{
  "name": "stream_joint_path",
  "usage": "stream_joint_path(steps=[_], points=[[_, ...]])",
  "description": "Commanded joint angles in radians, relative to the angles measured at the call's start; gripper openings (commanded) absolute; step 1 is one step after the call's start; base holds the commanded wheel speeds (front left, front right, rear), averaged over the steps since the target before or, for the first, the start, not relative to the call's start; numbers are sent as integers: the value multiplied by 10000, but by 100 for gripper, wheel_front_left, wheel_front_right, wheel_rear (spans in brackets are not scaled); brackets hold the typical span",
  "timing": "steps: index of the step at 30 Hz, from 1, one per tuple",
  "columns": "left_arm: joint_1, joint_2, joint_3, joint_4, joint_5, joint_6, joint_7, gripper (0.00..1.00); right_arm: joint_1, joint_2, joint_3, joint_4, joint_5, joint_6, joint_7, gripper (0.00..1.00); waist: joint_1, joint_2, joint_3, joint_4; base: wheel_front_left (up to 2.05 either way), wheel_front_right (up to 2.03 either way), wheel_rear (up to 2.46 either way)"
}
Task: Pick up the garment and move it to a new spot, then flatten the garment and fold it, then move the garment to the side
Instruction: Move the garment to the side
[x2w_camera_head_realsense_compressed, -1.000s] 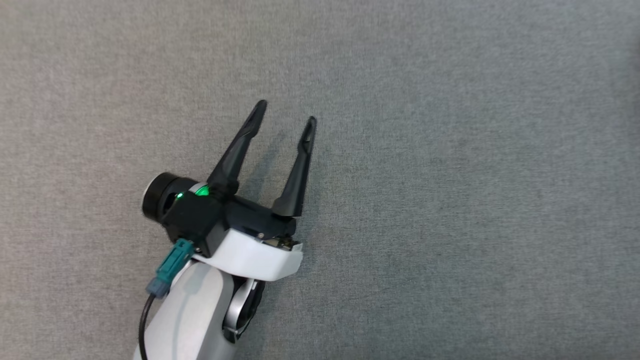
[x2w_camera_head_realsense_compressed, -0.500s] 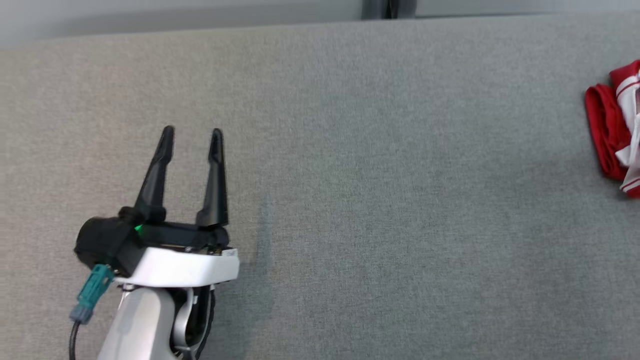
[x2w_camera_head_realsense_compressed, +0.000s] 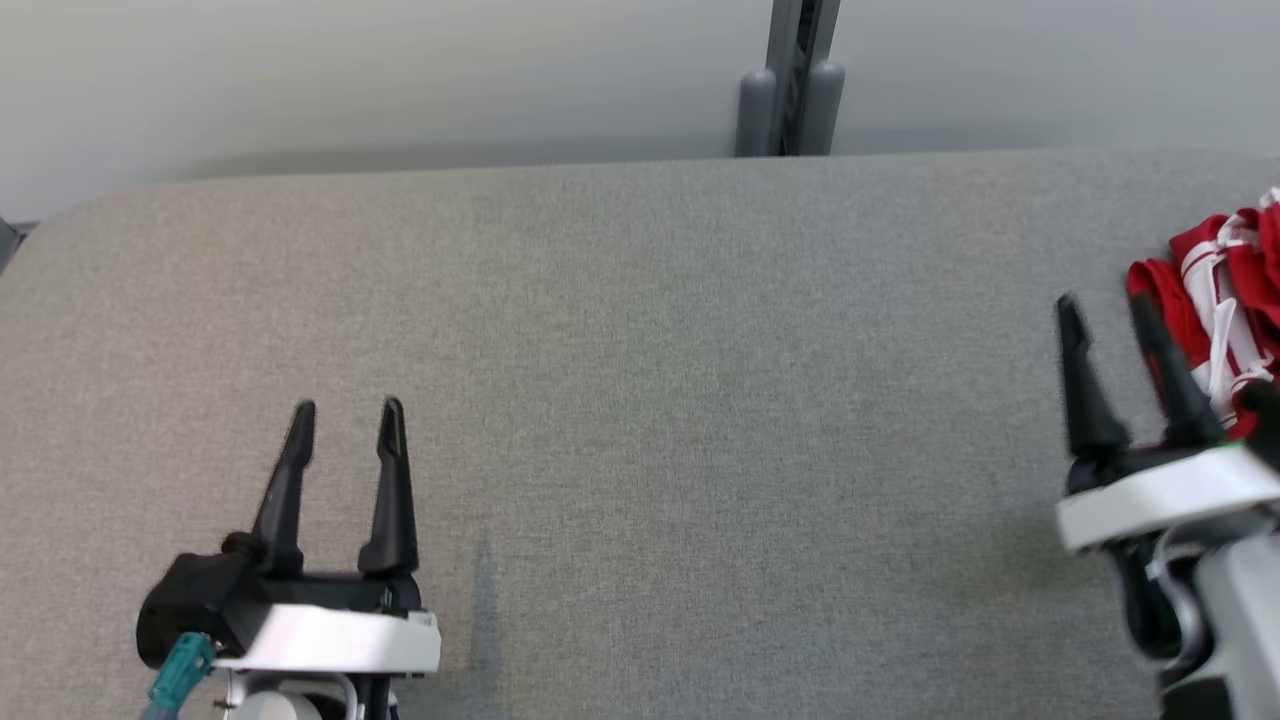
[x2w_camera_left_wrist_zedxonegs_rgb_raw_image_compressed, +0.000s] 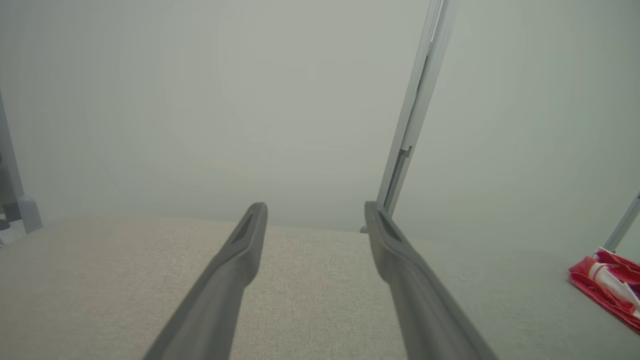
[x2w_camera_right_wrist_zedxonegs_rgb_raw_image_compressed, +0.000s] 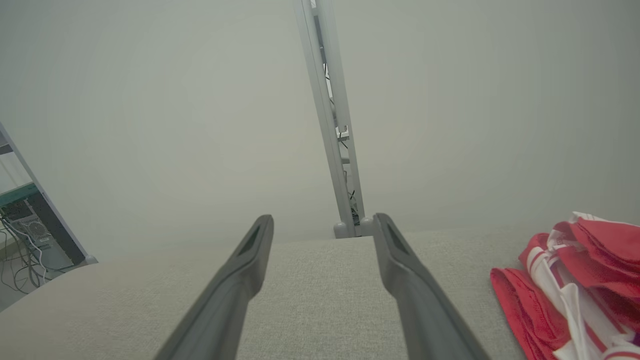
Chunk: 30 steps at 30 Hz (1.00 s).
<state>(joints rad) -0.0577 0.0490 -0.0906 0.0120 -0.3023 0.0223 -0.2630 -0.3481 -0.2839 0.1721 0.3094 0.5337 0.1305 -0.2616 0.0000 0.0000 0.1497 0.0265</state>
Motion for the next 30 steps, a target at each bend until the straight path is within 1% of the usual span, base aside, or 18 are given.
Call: stream_joint_path(steps=[1,5,9,12,20,26,30], points=[[108,40,-15,49,46,-40,8,100,193,126,-36,-2,-77,4,-42,100,0,0,-208,8,0,0,0],[500,40,-87,331,-12,-15,9,100,965,835,-32,-244,-400,2,-44,100,0,0,-497,-37,0,0,0],[692,43,-146,514,-39,-13,9,100,1409,1204,-147,-440,-836,2,-43,100,0,0,-570,-75,0,0,0],[703,41,-225,582,-49,11,9,100,1583,1348,-249,-493,-1150,2,-44,100,0,0,-611,-59,0,0,0],[835,41,-342,736,-78,11,9,100,1879,1556,-474,-666,-1374,2,-46,100,0,0,-762,92,0,0,0],[828,41,-372,737,-87,41,9,100,1902,1596,-511,-806,-1499,2,-46,100,0,0,-784,158,0,0,0],[779,41,-394,747,-130,50,9,100,1880,1498,-483,-728,-1518,2,-46,100,0,0,-763,201,0,0,0]])
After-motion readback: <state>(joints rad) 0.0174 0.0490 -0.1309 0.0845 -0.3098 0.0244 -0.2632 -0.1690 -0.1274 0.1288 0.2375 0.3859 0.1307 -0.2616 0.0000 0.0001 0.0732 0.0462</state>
